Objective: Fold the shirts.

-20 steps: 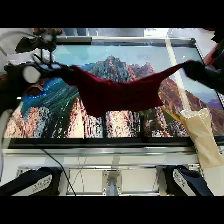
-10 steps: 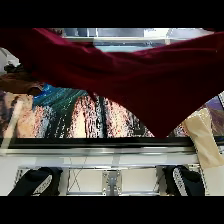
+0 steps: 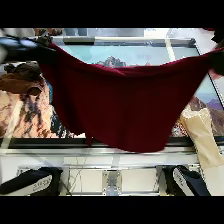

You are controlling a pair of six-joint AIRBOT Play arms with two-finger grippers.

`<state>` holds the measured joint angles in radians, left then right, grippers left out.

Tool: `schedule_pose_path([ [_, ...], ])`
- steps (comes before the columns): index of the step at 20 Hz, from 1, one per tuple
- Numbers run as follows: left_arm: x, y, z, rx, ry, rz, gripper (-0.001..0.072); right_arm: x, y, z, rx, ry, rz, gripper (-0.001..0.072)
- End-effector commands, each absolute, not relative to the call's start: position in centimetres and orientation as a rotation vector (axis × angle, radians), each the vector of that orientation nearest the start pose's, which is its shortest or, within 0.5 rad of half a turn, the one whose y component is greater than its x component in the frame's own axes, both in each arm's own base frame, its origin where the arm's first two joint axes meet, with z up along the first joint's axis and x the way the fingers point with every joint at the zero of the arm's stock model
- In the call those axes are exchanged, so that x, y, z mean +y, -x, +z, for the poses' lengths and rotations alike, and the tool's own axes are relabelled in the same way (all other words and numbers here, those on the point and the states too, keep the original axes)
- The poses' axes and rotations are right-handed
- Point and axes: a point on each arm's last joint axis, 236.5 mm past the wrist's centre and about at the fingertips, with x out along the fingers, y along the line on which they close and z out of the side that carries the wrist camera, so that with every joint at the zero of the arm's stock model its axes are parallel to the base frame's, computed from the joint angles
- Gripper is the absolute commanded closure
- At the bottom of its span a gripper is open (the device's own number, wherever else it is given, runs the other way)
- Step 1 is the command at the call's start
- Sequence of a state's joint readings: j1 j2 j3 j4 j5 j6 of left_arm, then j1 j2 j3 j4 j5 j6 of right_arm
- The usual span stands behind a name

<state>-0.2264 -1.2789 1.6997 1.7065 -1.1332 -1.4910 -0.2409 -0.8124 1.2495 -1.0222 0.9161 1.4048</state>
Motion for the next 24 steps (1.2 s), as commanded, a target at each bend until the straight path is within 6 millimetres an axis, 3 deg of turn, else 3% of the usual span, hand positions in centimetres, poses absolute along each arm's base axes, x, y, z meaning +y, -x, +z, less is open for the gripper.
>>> schedule_pose_path([
  [1, -6.1, -53.7, 12.5, 0.819, -0.333, -0.034, 0.0699, 0.0, -45.1, 17.1, 0.512, -0.384, 0.079, 0.0682],
  [3, -6.2, -57.0, 8.3, 0.806, -0.34, -0.011, 0.0699, 0.2, -48.8, 13.6, 0.498, -0.395, 0.046, 0.0682],
  [4, -5.9, -58.2, 7.5, 0.782, -0.364, 0.003, 0.0699, 0.0, -50.5, 12.9, 0.457, -0.398, 0.021, 0.0683],
  [6, -6.1, -60.5, 8.2, 0.69, -0.393, 0.001, 0.0699, -0.6, -52.8, 12.8, 0.361, -0.411, -0.027, 0.0683],
  [9, -6.3, -62.4, 11.3, 0.558, -0.328, 0.002, 0.0695, -1.6, -54.0, 12.7, 0.303, -0.431, -0.068, 0.0678],
  [10, -6.0, -62.5, 12.1, 0.545, -0.317, 0.011, 0.0526, -1.7, -54.0, 12.8, 0.301, -0.429, -0.07, 0.066],
  [11, -5.6, -62.5, 12.8, 0.542, -0.309, 0.024, 0.0148, -1.7, -54.0, 12.8, 0.298, -0.429, -0.07, 0.0485],
  [12, -5.0, -62.1, 13.5, 0.559, -0.296, 0.044, 0.0, -1.7, -54.0, 12.8, 0.299, -0.429, -0.07, 0.025],
  [15, -1.1, -59.1, 16.7, 0.612, -0.223, 0.153, 0.001, -2.0, -53.0, 12.5, 0.357, -0.44, -0.057, 0.0222],
  [17, 2.2, -56.4, 19.8, 0.614, -0.17, 0.215, 0.001, -3.3, -51.1, 12.9, 0.416, -0.449, -0.053, 0.0222],
  [19, 5.0, -52.4, 20.5, 0.662, -0.053, 0.247, 0.0012, -5.2, -48.1, 13.4, 0.494, -0.448, -0.059, 0.0222],
  [21, 7.3, -47.7, 18.0, 0.744, 0.039, 0.274, 0.0011, -6.7, -44.9, 12.7, 0.601, -0.414, -0.07, 0.0222],
  [22, 7.6, -45.2, 15.6, 0.793, 0.117, 0.269, 0.0012, -7.3, -43.2, 12.0, 0.653, -0.402, -0.082, 0.0222],
  [24, 6.1, -41.1, 9.9, 0.89, 0.332, 0.226, 0.0013, -8.0, -40.5, 10.7, 0.696, -0.41, -0.111, 0.0222],
])
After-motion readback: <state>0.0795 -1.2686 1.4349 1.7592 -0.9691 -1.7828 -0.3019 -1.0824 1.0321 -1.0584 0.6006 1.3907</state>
